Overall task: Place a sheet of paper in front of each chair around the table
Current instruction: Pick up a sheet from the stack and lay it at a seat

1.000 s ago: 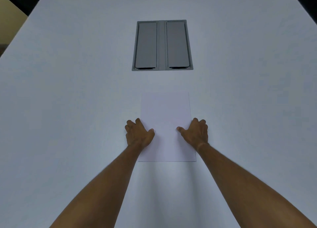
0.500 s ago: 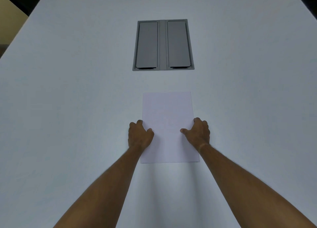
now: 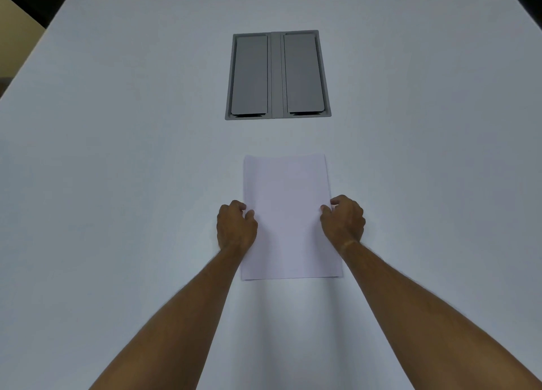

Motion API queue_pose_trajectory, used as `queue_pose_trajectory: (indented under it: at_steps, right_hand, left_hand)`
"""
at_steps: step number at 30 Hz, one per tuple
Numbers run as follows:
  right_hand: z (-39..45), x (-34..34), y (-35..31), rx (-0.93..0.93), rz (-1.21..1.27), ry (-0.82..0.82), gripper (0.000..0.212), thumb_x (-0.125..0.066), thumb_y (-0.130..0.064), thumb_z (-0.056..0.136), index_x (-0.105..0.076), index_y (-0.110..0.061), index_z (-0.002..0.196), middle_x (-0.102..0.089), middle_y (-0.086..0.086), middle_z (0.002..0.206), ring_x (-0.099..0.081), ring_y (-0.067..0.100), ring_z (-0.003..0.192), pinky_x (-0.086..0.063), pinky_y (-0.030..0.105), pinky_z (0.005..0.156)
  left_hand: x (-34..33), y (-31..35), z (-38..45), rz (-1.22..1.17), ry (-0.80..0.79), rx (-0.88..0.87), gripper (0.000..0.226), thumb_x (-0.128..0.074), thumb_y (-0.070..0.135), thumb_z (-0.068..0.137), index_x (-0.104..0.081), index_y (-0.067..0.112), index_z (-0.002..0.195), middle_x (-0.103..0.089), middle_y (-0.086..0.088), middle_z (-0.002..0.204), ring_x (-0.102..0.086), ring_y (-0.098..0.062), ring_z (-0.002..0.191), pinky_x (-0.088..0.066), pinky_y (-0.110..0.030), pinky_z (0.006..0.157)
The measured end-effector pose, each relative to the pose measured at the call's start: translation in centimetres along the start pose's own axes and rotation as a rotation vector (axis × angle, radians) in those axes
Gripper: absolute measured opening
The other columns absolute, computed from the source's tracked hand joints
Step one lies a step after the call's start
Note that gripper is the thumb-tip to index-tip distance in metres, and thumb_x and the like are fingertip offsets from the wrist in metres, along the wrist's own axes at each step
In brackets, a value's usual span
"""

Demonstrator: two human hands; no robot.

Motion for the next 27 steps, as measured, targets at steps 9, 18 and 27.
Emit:
queue_pose_trajectory:
  at_steps: [9,18,27]
  right_hand:
    - [0.7,0.9,1.5,-0.109,0.274,0.022,0.007,-0.072,-0.018,0.087,-0.07,-0.011,0.087,-0.073,0.007,0.09,-0.066,0.024,0.083,-0.048,0.027,0.079]
    - [0.3,4.4,1.2,-0.139,0.555,0.042,0.016,-0.076,-0.01,0.083,-0.072,-0.013,0.098,-0.066,-0.012,0.072,-0.063,0.001,0.074,-0.042,0.01,0.06]
    - [-2.7,9.8,3.0,-0.184,0.736,0.148,0.019,-0.08,-0.009,0.08,-0.075,-0.01,0.098,-0.066,-0.011,0.079,-0.06,0.0,0.071,-0.043,0.01,0.059]
  left_hand:
    - [0.8,-0.1,0.6,-0.171,0.01,0.099,0.007,-0.065,0.015,0.09,-0.068,0.009,0.087,-0.066,0.0,0.084,-0.06,-0.018,0.078,-0.045,-0.026,0.073]
    - [3.2,2.4,-0.2,-0.367,0.015,0.044,0.003,-0.068,0.013,0.088,-0.067,0.015,0.086,-0.063,0.008,0.073,-0.058,-0.006,0.069,-0.045,-0.021,0.071]
    - [4.5,6.8,-2.5,-0.499,-0.106,-0.032,0.009,-0.066,0.011,0.085,-0.069,0.014,0.077,-0.067,0.003,0.082,-0.063,-0.016,0.079,-0.049,-0.02,0.064]
Point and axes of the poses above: each hand's wrist, its own z-axis towards the middle knuckle, its own x-axis out of the back of the hand, y = z × x, the point moved 10 cm from there along z, towards the middle knuckle
